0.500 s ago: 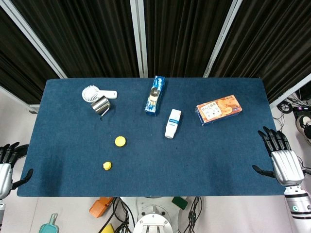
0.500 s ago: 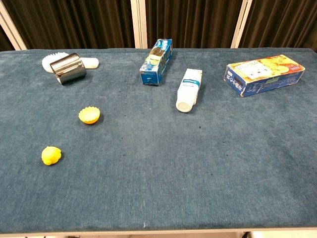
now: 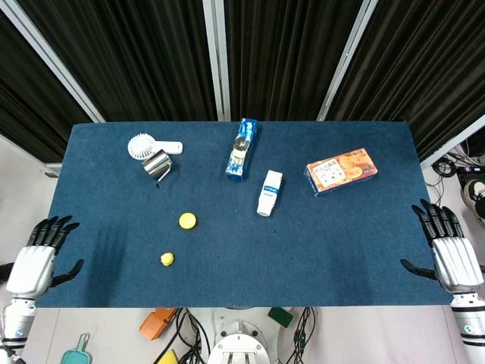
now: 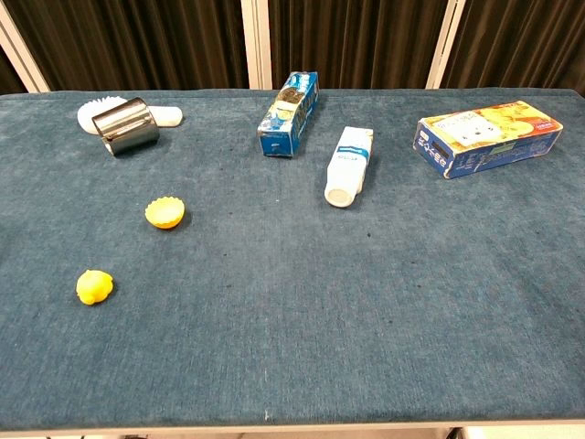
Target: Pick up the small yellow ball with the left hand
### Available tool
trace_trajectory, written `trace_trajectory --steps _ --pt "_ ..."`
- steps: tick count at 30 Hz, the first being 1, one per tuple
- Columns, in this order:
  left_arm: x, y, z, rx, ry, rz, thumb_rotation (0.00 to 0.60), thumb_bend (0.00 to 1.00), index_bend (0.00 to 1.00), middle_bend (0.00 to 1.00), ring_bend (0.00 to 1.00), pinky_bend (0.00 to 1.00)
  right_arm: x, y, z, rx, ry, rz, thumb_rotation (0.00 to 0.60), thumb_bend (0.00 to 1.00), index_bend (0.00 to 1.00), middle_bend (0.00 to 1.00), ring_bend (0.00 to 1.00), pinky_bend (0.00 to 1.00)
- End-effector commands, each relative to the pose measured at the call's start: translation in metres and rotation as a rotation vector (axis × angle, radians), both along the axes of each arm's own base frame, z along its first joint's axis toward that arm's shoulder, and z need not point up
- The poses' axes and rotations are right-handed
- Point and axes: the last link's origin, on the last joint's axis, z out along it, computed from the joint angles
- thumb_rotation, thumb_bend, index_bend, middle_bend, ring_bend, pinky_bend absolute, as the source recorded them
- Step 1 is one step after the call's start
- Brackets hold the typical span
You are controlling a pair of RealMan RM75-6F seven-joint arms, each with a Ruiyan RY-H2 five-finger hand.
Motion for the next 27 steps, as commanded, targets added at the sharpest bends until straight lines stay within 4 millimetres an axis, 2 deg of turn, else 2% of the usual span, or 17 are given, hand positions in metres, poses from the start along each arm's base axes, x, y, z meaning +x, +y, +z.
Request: trace_trajectory --steps 1,6,12,19,27 --pt "0.026 0.018 -0.034 -0.135 -0.016 -0.102 0.600 0.28 0.17 0.08 0.00 0.00 -0.002 0.001 0.000 0.000 -0.002 -0.005 0.600 0.15 0.00 0.04 0.00 0.06" --pt "0.051 0.037 -0.075 -0.273 -0.013 -0.183 0.600 0.26 0.20 0.08 0.00 0.00 -0.004 0.002 0.000 0.000 -0.002 -0.010 0.600 0.15 0.00 0.04 0.00 0.06" --pt "0.065 0.051 -0.111 -0.364 0.022 -0.212 0.600 0.26 0.23 0.08 0.00 0.00 -0.004 0.003 0.001 -0.004 0.002 -0.016 0.600 0.15 0.00 0.04 0.00 0.06" --pt "0.067 0.054 -0.128 -0.383 0.046 -0.198 0.600 0.27 0.29 0.08 0.00 0.00 -0.005 0.004 0.001 -0.006 0.005 -0.023 0.600 0.15 0.00 0.04 0.00 0.06" --pt "0.062 0.054 -0.136 -0.379 0.058 -0.179 0.600 0.28 0.33 0.08 0.00 0.00 -0.004 0.003 0.000 -0.003 0.008 -0.023 0.600 0.15 0.00 0.04 0.00 0.06"
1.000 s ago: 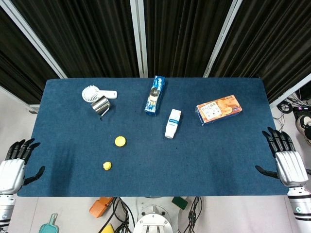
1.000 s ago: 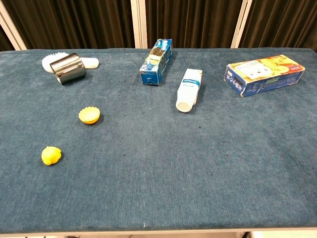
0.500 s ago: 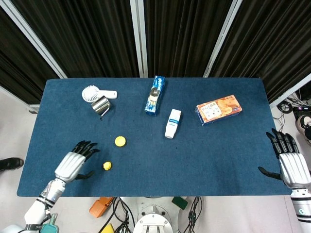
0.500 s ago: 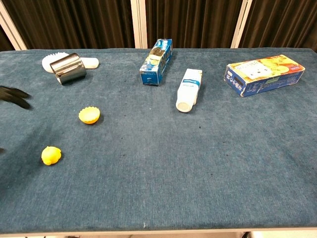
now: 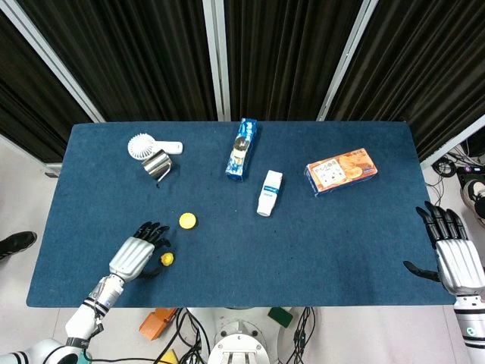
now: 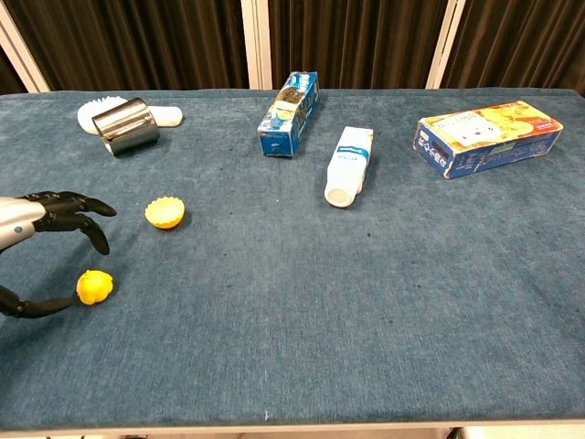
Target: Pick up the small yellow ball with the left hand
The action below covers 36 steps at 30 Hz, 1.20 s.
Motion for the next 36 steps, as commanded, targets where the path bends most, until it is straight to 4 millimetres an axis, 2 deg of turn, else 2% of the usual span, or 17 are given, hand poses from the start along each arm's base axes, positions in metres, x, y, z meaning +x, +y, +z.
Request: trace_trajectory --steps 1,11,16,22,28,36 --pt "-0.002 0.000 -0.003 -0.003 -0.008 0.010 0.600 0.28 0.34 0.08 0.00 0.00 0.000 0.000 0.000 0.001 0.001 -0.001 0.600 0.15 0.00 0.04 0.00 0.06" --pt "-0.005 0.002 -0.013 -0.017 -0.025 0.018 0.600 0.32 0.40 0.09 0.01 0.00 0.001 0.001 0.000 0.000 0.006 -0.006 0.600 0.15 0.00 0.04 0.00 0.06" --pt "-0.004 0.004 -0.015 -0.007 -0.041 0.013 0.600 0.36 0.47 0.12 0.02 0.00 0.001 0.001 -0.001 0.000 0.007 -0.009 0.600 0.15 0.00 0.04 0.00 0.06" --pt "-0.002 0.010 -0.009 0.032 -0.074 0.005 0.600 0.41 0.52 0.14 0.03 0.00 0.002 0.001 0.000 -0.003 0.009 -0.009 0.600 0.15 0.00 0.04 0.00 0.06" --pt "0.013 0.027 -0.001 0.065 -0.122 -0.017 0.600 0.41 0.52 0.14 0.04 0.00 0.002 0.000 0.000 -0.001 0.011 -0.009 0.600 0.15 0.00 0.04 0.00 0.06" --pt "0.047 0.061 -0.013 0.058 -0.123 -0.069 0.600 0.40 0.52 0.14 0.04 0.00 0.002 0.001 -0.001 -0.001 0.010 -0.013 0.600 0.15 0.00 0.04 0.00 0.06"
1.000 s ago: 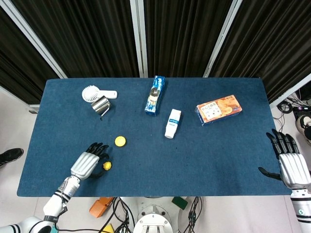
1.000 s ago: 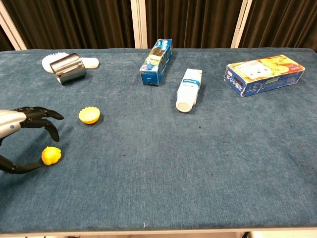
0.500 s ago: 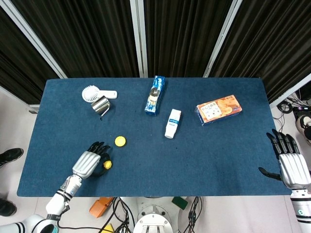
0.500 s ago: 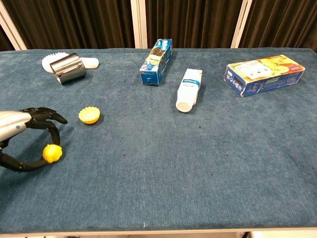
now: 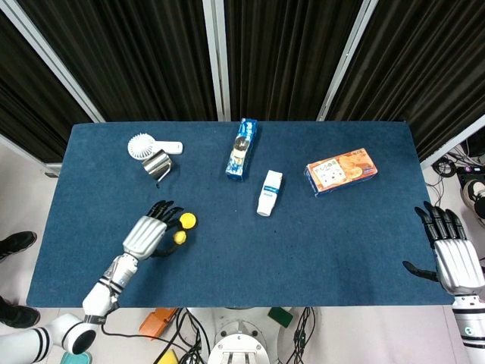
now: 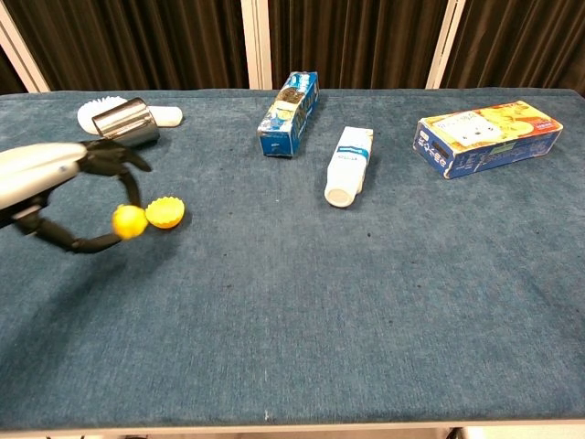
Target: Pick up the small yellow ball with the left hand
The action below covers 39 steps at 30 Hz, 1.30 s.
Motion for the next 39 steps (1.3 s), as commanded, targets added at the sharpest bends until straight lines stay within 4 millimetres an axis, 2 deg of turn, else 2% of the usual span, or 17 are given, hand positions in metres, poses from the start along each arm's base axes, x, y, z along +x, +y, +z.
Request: trace_trajectory --steps 1,10,19,34,39 --pt "0.013 0.014 -0.007 0.000 0.010 -0.012 0.600 0.40 0.52 0.14 0.03 0.00 -0.001 0.001 0.000 -0.002 -0.001 -0.005 0.600 0.15 0.00 0.04 0.00 0.06" --pt "0.023 0.039 -0.018 -0.004 0.051 0.020 0.600 0.39 0.52 0.14 0.01 0.00 -0.005 0.003 0.001 -0.006 -0.003 -0.018 0.600 0.15 0.00 0.04 0.00 0.06" --pt "0.021 0.050 -0.020 -0.013 0.085 0.059 0.600 0.39 0.49 0.14 0.00 0.00 -0.006 0.003 0.001 -0.006 -0.005 -0.022 0.600 0.15 0.00 0.04 0.00 0.06" --pt "0.012 0.049 -0.020 -0.011 0.109 0.087 0.600 0.37 0.34 0.11 0.00 0.00 -0.007 0.002 0.001 -0.003 -0.004 -0.024 0.600 0.15 0.00 0.04 0.00 0.06" --pt "0.011 0.045 -0.009 0.023 0.088 0.083 0.600 0.37 0.29 0.10 0.00 0.00 -0.006 0.002 0.001 -0.005 -0.004 -0.021 0.600 0.15 0.00 0.04 0.00 0.06"
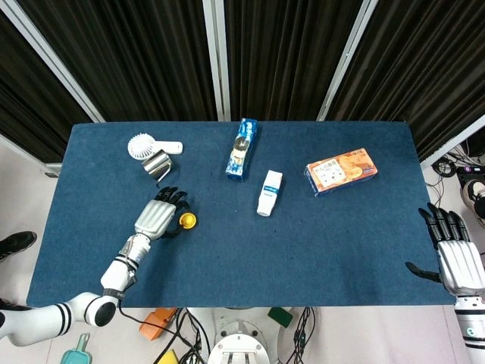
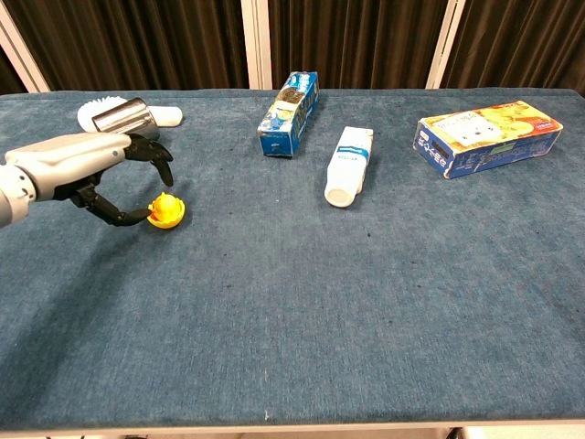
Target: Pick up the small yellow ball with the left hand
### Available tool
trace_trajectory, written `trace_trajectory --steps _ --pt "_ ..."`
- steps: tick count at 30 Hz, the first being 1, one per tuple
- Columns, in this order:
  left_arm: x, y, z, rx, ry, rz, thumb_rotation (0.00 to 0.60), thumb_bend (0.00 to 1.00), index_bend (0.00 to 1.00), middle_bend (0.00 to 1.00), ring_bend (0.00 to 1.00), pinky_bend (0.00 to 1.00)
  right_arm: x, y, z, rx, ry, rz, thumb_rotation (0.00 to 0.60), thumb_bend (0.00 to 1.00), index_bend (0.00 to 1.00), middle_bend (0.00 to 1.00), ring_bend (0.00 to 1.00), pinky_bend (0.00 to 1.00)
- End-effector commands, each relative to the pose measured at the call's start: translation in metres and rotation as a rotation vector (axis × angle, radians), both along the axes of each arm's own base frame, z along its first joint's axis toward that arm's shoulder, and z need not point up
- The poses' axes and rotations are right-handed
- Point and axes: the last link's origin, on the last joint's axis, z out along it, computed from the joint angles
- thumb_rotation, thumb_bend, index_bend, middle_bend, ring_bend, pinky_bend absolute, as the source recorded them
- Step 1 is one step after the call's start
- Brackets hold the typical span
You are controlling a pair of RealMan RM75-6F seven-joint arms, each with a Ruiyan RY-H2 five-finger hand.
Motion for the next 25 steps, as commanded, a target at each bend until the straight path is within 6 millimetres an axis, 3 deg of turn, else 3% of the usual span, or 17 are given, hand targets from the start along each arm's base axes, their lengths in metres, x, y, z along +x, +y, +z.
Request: trace_trajectory --steps 1,6,16,20,25 --pt "-0.002 -0.005 0.015 0.045 -0.025 -0.007 0.600 0.37 0.29 0.10 0.00 0.00 0.000 0.000 0.001 -0.003 0.001 0.001 0.600 0.15 0.00 0.04 0.00 0.06" --pt "-0.018 -0.022 0.054 0.161 -0.084 0.011 0.600 0.36 0.28 0.10 0.00 0.00 -0.001 0.001 0.002 -0.006 -0.001 -0.003 0.600 0.15 0.00 0.04 0.00 0.06" --pt "-0.088 -0.088 0.135 0.391 -0.059 0.157 0.600 0.29 0.22 0.10 0.00 0.00 -0.004 0.003 0.002 -0.007 -0.008 -0.004 0.600 0.15 0.00 0.04 0.00 0.06" --pt "-0.105 -0.116 0.153 0.433 -0.039 0.191 0.600 0.21 0.19 0.10 0.00 0.00 0.000 0.003 0.001 -0.002 -0.006 0.009 0.600 0.15 0.00 0.04 0.00 0.06" --pt "-0.119 -0.144 0.171 0.467 -0.019 0.221 0.600 0.20 0.19 0.10 0.00 0.00 0.004 0.002 -0.001 0.002 -0.003 0.019 0.600 0.15 0.00 0.04 0.00 0.06"
